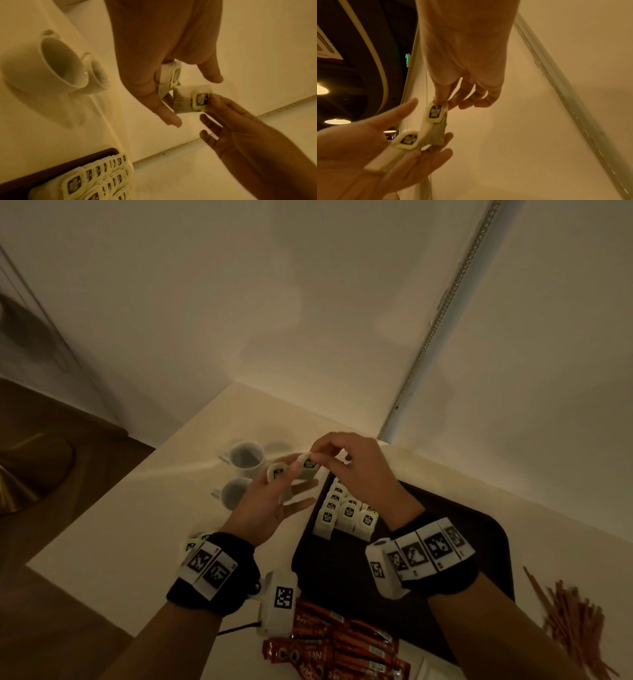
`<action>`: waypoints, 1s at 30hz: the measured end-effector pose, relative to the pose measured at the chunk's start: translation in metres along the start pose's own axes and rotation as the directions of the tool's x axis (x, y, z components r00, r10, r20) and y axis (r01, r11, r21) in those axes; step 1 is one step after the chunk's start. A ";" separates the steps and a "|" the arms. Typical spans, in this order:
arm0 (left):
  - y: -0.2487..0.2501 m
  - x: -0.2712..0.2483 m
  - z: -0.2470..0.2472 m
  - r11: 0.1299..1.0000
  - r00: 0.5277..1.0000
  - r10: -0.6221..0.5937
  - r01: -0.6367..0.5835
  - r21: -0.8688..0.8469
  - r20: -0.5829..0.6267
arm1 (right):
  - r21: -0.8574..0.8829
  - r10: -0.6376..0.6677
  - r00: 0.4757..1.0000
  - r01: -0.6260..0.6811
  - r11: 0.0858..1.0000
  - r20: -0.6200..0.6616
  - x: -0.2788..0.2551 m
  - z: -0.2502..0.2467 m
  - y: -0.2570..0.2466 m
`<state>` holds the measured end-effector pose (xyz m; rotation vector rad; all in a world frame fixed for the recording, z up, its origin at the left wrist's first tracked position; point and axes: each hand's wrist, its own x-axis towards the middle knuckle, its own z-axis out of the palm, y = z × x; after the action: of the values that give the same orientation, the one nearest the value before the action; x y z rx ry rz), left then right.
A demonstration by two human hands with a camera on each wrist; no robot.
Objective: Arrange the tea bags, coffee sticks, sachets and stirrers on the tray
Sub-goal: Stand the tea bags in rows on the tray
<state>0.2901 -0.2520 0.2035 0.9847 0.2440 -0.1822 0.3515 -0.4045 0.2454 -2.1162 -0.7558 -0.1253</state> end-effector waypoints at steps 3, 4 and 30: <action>0.008 0.002 0.008 0.988 0.990 0.135 -0.137 0.077 0.028 | -0.077 -0.042 0.998 0.046 0.996 0.046 0.007 -0.018 -0.019; 0.011 0.002 0.012 0.979 0.985 0.166 -0.171 0.107 0.050 | -0.100 -0.047 0.997 0.053 0.994 0.067 0.009 -0.022 -0.024; 0.005 -0.004 0.032 0.950 0.993 0.035 0.003 -0.313 0.114 | -0.130 0.223 0.972 -0.212 0.969 0.078 0.023 -0.041 -0.039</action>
<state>0.2914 -0.2762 0.2255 0.6576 0.1500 -0.1800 0.3555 -0.4080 0.3063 -2.3188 -0.5751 0.0468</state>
